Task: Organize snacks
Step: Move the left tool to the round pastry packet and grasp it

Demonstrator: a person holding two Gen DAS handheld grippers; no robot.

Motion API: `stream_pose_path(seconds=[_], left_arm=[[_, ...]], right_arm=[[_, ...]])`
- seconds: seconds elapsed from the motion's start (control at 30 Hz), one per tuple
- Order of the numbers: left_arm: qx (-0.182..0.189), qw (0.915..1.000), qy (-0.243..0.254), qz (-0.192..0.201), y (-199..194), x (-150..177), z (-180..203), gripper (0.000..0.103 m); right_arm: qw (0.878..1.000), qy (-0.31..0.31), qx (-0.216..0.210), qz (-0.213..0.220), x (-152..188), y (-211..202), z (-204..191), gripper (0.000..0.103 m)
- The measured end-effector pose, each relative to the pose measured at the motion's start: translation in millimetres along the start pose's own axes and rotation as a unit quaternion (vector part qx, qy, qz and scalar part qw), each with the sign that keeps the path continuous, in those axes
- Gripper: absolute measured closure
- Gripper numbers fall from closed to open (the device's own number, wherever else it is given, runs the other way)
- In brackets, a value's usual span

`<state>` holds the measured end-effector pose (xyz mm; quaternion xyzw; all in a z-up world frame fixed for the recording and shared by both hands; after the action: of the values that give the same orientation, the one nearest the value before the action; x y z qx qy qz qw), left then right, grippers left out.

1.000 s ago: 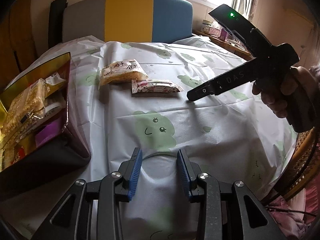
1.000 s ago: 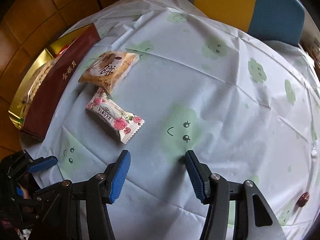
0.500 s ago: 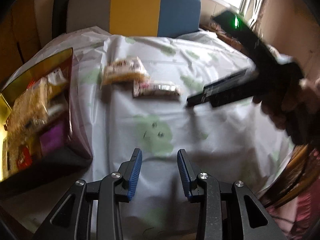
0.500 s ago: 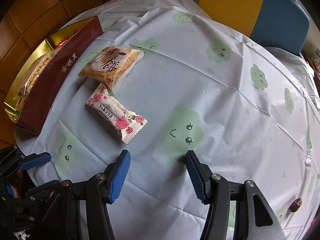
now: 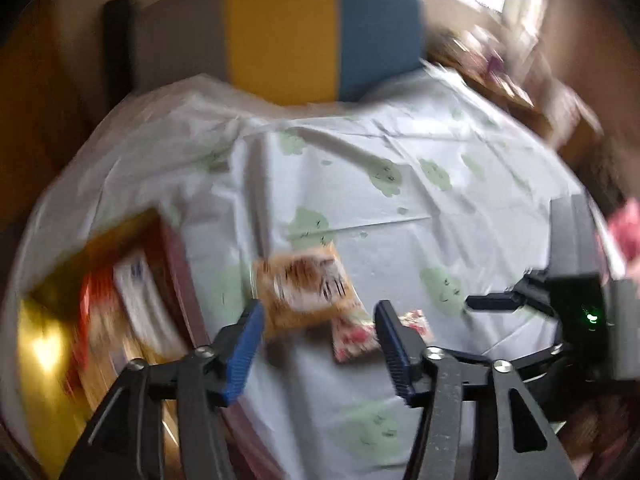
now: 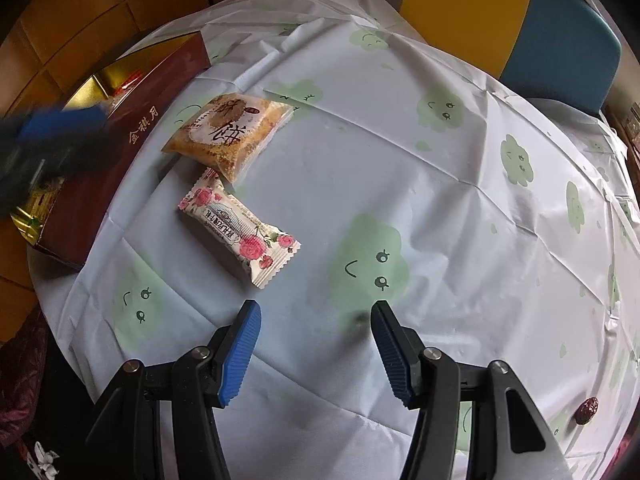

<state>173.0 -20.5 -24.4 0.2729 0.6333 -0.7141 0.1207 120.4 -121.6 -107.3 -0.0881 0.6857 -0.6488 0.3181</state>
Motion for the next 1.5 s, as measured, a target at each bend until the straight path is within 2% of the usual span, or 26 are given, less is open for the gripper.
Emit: stream_pose_path(seconds=[0.07,0.13,0.27,0.33,0.47,0.6,0.67,0.77,0.8,0.83,0.93,1.07,1.2,1.27,1.4,1.5], left_arm=[[-0.025,0.9965,0.076,-0.026,10.7,-7.9,0.9,0.032],[-0.038,0.9878,0.144,-0.044,19.8,-10.2,3.2,0.027],[-0.045,0.9695,0.232,-0.067,38.9,-4.8,5.9,0.027],[-0.045,0.961,0.262,-0.077,49.6,-2.5,7.5,0.027],[-0.029,0.9494,0.3,-0.088,65.2,-4.0,13.0,0.027],[-0.012,0.9416,0.319,-0.107,81.8,-8.0,13.3,0.026],[0.004,0.9427,0.315,-0.108,86.8,-12.0,11.6,0.024],[0.023,0.9499,0.294,-0.104,91.5,-18.7,9.3,0.025],[0.036,0.9528,0.28,-0.112,93.2,-19.4,8.2,0.034],[0.044,0.9552,0.269,-0.116,96.3,-19.9,10.5,0.038],[0.044,0.9617,0.25,-0.105,94.7,-20.1,9.5,0.044],[0.045,0.9787,0.177,-0.095,87.8,-21.0,-0.3,0.044],[0.03,0.9907,0.111,-0.073,76.0,-15.3,-13.0,0.044],[0.023,0.9944,0.083,-0.06,65.1,-9.9,-17.5,0.044],[0.033,0.9989,0.014,-0.03,40.6,-3.1,-28.3,0.044],[0.033,0.9994,-0.008,-0.005,21.5,2.7,-33.6,0.044]], right_arm=[[1.0,-0.002,0.016,-0.003,-0.8,-0.4,-0.5,0.044],[1.0,-0.005,0.015,-0.002,-2.0,-1.4,-2.3,0.044],[1.0,-0.007,0.015,0.002,-1.8,-5.1,-6.5,0.044],[1.0,-0.006,0.015,0.004,-1.6,-6.2,-5.2,0.044],[1.0,-0.003,0.012,0.006,0.6,-8.0,-1.3,0.044],[1.0,-0.004,0.008,0.003,1.5,-6.7,1.8,0.044],[1.0,-0.003,0.007,0.001,1.6,-6.4,3.8,0.044],[1.0,-0.001,0.005,0.001,-0.1,-5.7,6.7,0.044],[1.0,0.0,0.005,0.0,-0.7,-5.5,7.6,0.044],[1.0,0.0,0.005,0.0,-1.0,-5.5,8.4,0.044],[1.0,-0.001,0.008,0.002,-2.2,-6.0,10.4,0.044],[1.0,0.006,0.01,0.012,-4.0,-9.8,15.4,0.044],[1.0,0.011,0.009,0.016,-3.5,-11.0,18.8,0.044],[1.0,0.011,-0.001,0.026,-5.1,-13.6,17.0,0.044],[0.998,0.021,-0.04,0.054,-8.3,-20.3,9.7,0.044],[0.996,0.026,-0.053,0.062,-9.6,-20.6,3.2,0.044]])
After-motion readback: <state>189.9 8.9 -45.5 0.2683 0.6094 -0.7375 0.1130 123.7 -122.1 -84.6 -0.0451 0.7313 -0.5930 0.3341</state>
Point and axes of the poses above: each gripper's, at about its wrist camera, not at the fingertips, and y roughly the way its jaws point, z to its right, x to its underside, the point moved 4 cm from there along y, roughly the way its jaws point, and after that the axes turned 5 degrees about -y, right-handed, at the moved point
